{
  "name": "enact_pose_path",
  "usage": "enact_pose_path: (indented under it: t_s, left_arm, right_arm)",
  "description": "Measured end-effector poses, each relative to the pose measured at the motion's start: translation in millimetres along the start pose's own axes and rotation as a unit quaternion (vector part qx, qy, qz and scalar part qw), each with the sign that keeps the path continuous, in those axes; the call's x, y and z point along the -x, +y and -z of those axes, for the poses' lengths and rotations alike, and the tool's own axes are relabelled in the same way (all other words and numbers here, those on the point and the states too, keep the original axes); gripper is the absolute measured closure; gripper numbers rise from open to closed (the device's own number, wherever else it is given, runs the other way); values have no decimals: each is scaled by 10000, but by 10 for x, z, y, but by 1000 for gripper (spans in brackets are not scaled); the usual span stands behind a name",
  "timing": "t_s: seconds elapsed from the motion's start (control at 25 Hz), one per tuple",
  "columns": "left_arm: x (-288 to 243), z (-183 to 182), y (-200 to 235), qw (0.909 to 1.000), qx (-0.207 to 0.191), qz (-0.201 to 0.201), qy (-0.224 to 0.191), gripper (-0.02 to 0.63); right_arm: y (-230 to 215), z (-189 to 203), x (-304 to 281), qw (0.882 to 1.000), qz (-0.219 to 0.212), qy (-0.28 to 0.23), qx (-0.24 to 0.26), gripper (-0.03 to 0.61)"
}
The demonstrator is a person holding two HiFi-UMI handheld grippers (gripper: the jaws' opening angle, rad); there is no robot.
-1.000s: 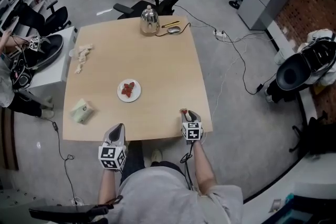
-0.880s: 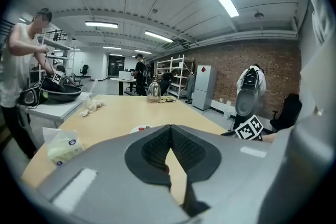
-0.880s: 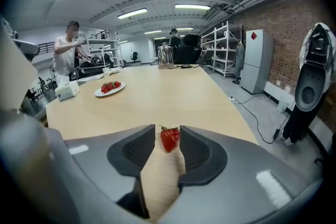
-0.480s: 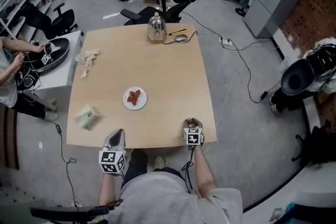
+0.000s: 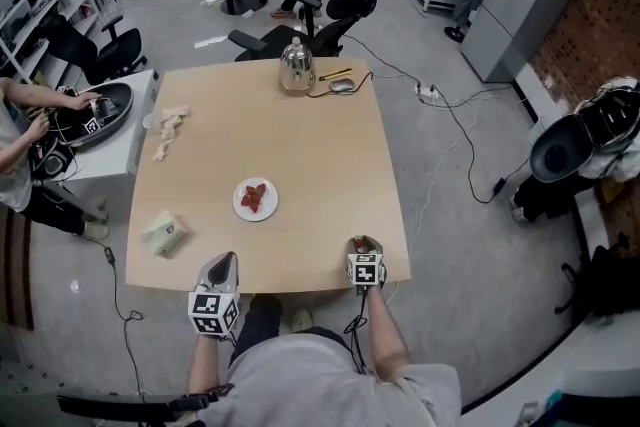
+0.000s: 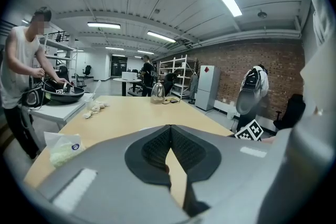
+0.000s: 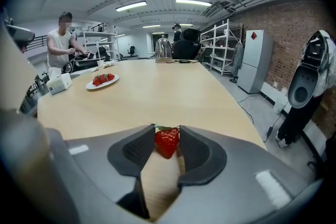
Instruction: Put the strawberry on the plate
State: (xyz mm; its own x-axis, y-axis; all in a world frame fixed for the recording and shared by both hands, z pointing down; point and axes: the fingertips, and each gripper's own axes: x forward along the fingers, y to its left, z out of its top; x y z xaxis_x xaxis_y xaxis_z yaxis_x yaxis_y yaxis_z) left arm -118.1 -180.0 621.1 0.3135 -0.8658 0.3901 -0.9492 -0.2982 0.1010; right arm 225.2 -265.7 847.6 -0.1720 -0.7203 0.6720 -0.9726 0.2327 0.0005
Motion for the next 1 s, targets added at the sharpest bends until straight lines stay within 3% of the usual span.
enact_pose_path:
  t_s: [0.56, 1.0]
  left_arm:
    - [-27, -30, 5, 10000, 11, 26, -57, 594]
    - [-27, 12, 17, 9998, 117, 83, -129, 594]
  right_arm:
    - [4, -70, 94, 9997, -145, -101, -150, 433]
    - [104, -388, 305, 9987, -179, -457, -135, 433]
